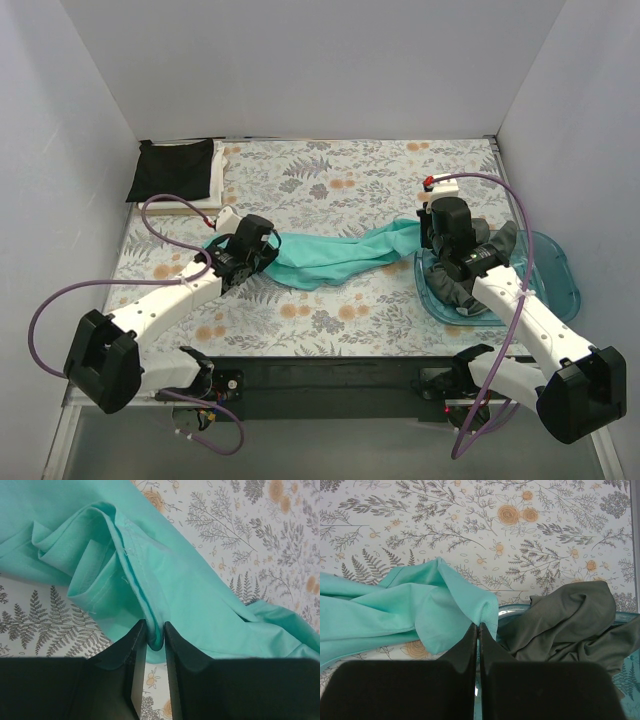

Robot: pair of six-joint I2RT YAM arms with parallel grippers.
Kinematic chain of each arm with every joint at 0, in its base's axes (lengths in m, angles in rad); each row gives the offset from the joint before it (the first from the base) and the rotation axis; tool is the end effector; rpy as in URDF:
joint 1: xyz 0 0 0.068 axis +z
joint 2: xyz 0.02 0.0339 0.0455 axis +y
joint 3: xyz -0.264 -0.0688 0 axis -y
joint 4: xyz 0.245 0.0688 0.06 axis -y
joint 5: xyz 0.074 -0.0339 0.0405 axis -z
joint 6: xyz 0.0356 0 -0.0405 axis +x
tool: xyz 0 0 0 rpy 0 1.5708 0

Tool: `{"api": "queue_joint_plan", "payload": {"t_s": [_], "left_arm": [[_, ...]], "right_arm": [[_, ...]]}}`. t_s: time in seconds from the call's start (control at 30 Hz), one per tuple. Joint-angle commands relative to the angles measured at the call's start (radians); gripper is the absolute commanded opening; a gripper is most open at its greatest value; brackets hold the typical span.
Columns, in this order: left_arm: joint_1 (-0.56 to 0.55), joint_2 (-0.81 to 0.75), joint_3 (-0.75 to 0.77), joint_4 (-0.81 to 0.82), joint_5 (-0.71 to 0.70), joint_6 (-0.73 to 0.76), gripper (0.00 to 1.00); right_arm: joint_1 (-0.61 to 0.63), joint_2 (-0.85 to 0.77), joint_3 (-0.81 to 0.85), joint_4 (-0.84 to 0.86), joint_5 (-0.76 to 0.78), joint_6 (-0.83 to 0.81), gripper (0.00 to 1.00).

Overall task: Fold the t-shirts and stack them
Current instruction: Flatten the tshirt out

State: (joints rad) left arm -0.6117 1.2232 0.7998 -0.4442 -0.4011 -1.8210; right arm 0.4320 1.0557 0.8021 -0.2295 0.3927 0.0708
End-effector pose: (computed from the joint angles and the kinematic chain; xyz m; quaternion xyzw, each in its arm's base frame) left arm 0.2103 -0.1305 0.2343 -0.5794 0.7179 -0.2516 0.2925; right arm 0.2208 0.0868 0.2902 -0.0514 0.8438 -0.0355 0.5331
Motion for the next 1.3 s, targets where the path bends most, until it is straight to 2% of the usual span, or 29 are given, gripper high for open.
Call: {"api": "queue_joint_plan", "payload": {"t_s": [0.0,0.07,0.1,0.13,0.17,0.43,0.57,0.9,1.03,1.27], "left_arm": [[0.001,0.019,0.05,-0.07,-0.065,-0.026,0.2],[0.0,0.038,0.062,-0.088,-0.065,-0.026,0.2],[0.0,0.041,0.065,-0.087,-0.062,-0.029,0.17],[0.001,0.044,0.065,-0.085,-0.061,-0.027,0.13],[0.001,0.044,0.064,-0.083,-0.061,-0.026,0.0],[0.0,-0.039,0.096,-0.054,-0.122,0.072,0.0],[0.001,-0.12,0.203,-0.025,-0.209,0.153,0.0],[0.001,-0.297,0.479,0.059,-0.39,0.396,0.0],[0.0,-0.344,0.603,0.084,-0.34,0.471,0.0],[0.001,-0.45,0.746,0.093,-0.177,0.497,0.0]], "right_arm": [[-0.006,-0.013,-0.004,0.041,0.003,-0.009,0.01],[-0.006,-0.013,-0.004,0.041,0.002,-0.009,0.01],[-0.004,-0.013,-0.004,0.041,0.002,-0.009,0.01],[-0.006,-0.014,-0.004,0.041,0.0,-0.009,0.01],[-0.006,-0.016,-0.004,0.039,0.0,-0.009,0.01],[-0.004,-0.042,0.014,0.041,-0.003,-0.017,0.01],[-0.006,-0.072,0.078,0.041,-0.023,-0.028,0.01],[-0.004,-0.163,0.359,0.029,-0.113,-0.098,0.01],[-0.004,-0.203,0.477,0.01,-0.192,-0.105,0.01],[-0.006,-0.25,0.738,-0.06,-0.357,-0.091,0.01]]}}
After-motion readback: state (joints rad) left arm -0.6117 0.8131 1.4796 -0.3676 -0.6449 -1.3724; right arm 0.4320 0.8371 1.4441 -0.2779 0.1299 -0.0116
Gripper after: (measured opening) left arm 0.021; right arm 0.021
